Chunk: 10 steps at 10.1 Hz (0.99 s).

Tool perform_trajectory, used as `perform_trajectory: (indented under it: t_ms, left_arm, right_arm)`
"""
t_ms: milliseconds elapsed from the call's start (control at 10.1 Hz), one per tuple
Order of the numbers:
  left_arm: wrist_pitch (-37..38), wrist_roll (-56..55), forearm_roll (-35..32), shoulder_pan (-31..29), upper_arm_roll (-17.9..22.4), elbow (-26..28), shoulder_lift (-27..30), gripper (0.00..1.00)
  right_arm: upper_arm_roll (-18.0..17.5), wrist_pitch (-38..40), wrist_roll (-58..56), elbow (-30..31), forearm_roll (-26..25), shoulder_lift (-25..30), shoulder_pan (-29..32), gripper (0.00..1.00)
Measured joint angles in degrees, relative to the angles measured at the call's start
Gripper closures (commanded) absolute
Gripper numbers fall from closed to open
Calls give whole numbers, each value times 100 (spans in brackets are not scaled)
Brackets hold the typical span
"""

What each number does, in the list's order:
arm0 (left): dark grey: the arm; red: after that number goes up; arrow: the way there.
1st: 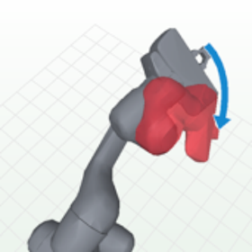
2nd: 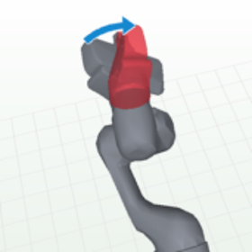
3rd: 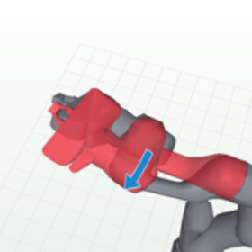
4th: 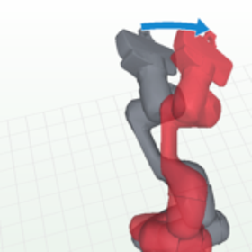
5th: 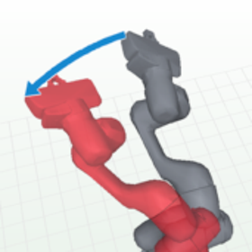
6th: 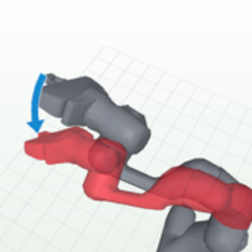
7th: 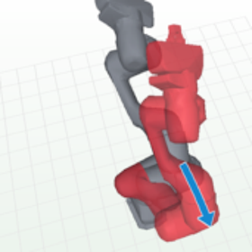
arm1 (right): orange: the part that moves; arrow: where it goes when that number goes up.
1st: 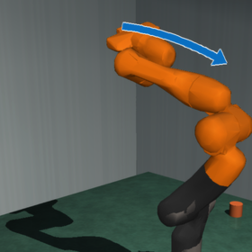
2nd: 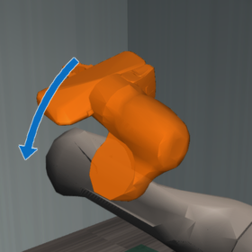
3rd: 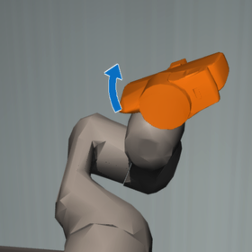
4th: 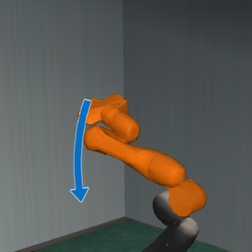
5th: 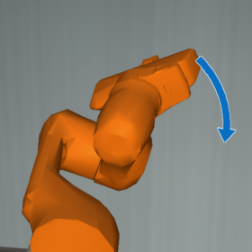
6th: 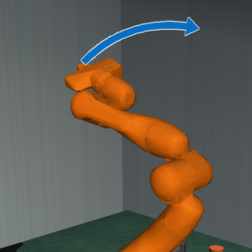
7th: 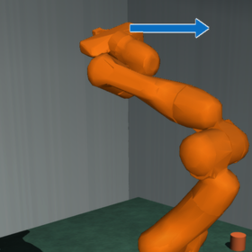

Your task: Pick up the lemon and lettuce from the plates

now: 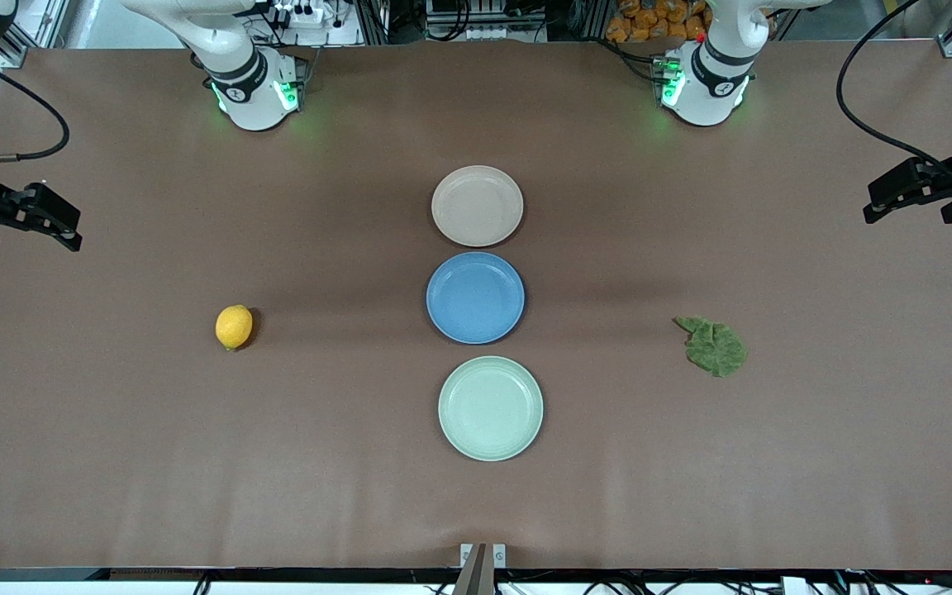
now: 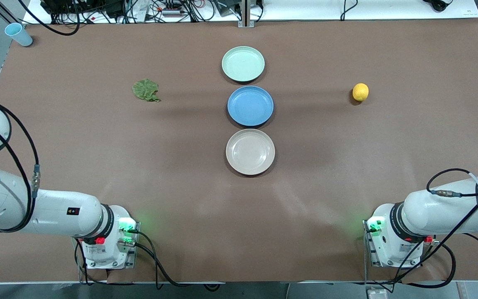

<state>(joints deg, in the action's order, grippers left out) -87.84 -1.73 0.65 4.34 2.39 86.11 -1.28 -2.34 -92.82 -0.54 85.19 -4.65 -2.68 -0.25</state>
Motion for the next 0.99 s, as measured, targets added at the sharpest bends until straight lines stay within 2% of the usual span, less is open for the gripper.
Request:
perform_trajectory:
  t_ms: [986]
  left_arm:
    - [0, -73, 0, 6, -42, -2, -1, 0]
  right_arm:
    - [25, 2, -11, 18, 71, 0, 7, 0]
